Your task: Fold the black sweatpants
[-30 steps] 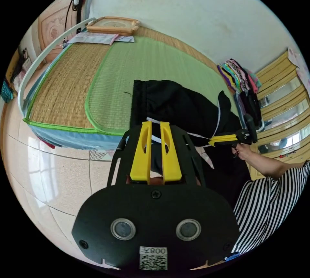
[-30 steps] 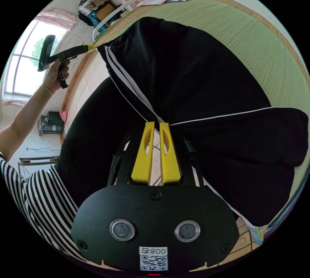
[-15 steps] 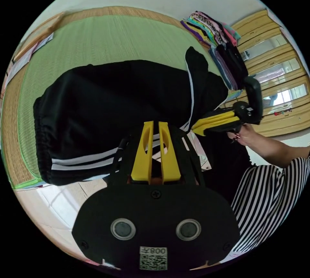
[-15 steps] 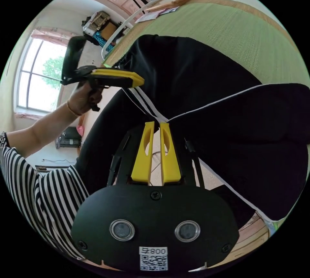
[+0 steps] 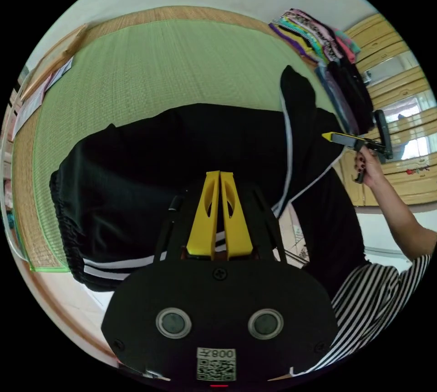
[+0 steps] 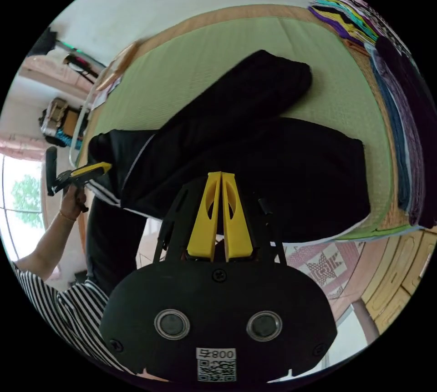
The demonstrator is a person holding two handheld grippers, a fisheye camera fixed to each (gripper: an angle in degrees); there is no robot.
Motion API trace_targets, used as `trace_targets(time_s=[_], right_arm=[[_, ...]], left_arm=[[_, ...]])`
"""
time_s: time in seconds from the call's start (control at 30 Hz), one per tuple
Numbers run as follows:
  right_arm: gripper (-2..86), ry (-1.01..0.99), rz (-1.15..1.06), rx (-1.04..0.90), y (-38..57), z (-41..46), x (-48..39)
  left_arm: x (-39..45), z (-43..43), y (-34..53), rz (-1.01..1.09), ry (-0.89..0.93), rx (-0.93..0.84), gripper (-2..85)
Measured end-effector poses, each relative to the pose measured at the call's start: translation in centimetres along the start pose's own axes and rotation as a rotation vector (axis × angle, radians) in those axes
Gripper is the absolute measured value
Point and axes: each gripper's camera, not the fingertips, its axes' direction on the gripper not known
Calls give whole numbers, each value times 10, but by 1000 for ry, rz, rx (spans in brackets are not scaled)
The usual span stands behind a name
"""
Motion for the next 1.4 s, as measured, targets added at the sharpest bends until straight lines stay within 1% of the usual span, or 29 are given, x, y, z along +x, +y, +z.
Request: trace_targets(time_s=[0.03,0.07,0.17,0.53,0.6,0.73,0.83,1.0,1.17,1.4], right_arm=[[1,9,8,-8,-2,3,4],[1,4,8,-6,-6,8,11],[0,-12,16,17,-17,11,23],[2,-20,-3,2,-71,26,61],[3,-23,-18,3,-70,26,70],[7,-21,-6,36,-70,18,88],[18,-42,-20,84,-82,8,93],[56,-91,-101,92,-141,6,72],[64,-50,-142,24,-198,27,53],[67,-24,-72,-62,-254,60,56]], left_arm=[[1,5,-7,-4,-4,-13,2],[2,5,-13,-19,4,18,2],[6,6,-32,-28,1,25,2],[12,7,-102,-65,1,20,6],[19,2,-105,-43,44,63,9],[43,-3,-108,39,223,145,32],[61,8,-121,95,272,96,58],[75,23,-143,121,248,15,68],[86,24,-158,144,250,2,62],[92,24,-171,129,341,31,60]])
